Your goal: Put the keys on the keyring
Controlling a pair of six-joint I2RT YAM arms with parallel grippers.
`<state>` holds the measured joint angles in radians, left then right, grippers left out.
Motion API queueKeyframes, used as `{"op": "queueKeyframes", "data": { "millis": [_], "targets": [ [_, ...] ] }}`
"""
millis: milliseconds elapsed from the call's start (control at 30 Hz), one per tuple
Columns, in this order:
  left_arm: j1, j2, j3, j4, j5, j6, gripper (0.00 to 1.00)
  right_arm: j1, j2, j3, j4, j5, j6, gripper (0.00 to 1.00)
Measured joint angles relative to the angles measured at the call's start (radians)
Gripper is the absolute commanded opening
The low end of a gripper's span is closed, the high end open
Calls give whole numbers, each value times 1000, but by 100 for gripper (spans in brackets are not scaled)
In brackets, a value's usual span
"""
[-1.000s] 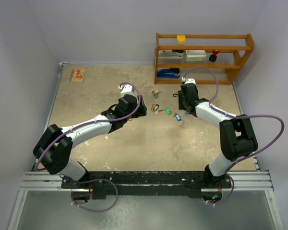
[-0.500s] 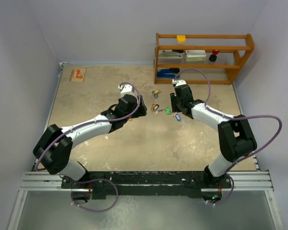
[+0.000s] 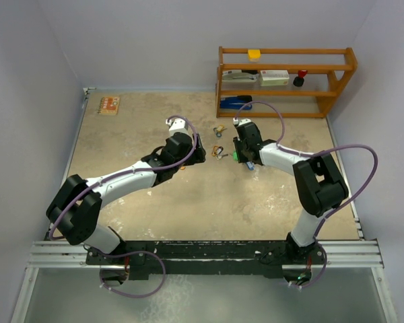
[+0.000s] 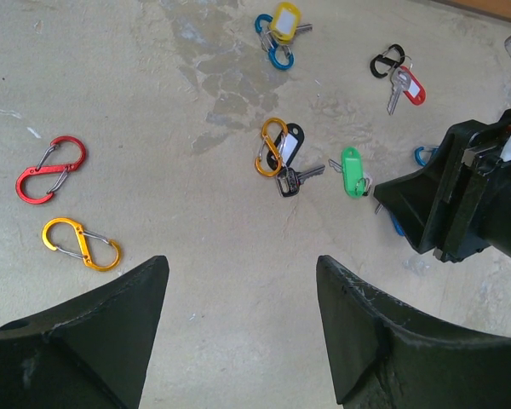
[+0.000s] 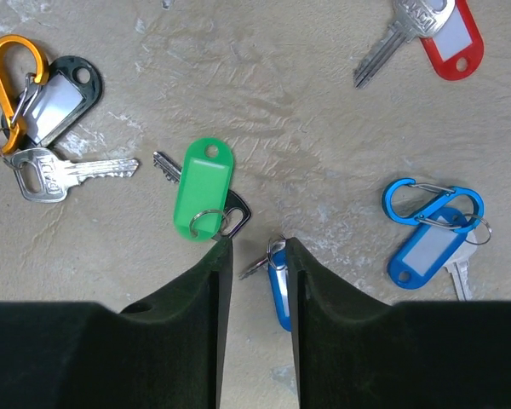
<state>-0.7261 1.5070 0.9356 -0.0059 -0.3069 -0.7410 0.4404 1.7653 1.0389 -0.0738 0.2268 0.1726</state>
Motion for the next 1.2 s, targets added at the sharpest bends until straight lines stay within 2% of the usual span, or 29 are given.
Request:
{"op": "queueKeyframes", "data": {
  "millis": [100,667,933,1133,1200],
  "targets": [
    [1,0,0,0,0,0,67,0,0,2,0,3,0,28],
    [7,0,-2,0,0,0,67,0,29,16,-21,18,12,26],
    [13,0,-10,2,0,0,67,0,29,16,-36,22,16,17],
    [13,0,-16,1,0,0,67,0,29,16,-42,54,19,2],
    [13,0,-16,2,0,0,67,0,27,16,-42,80,21,0]
  ]
}}
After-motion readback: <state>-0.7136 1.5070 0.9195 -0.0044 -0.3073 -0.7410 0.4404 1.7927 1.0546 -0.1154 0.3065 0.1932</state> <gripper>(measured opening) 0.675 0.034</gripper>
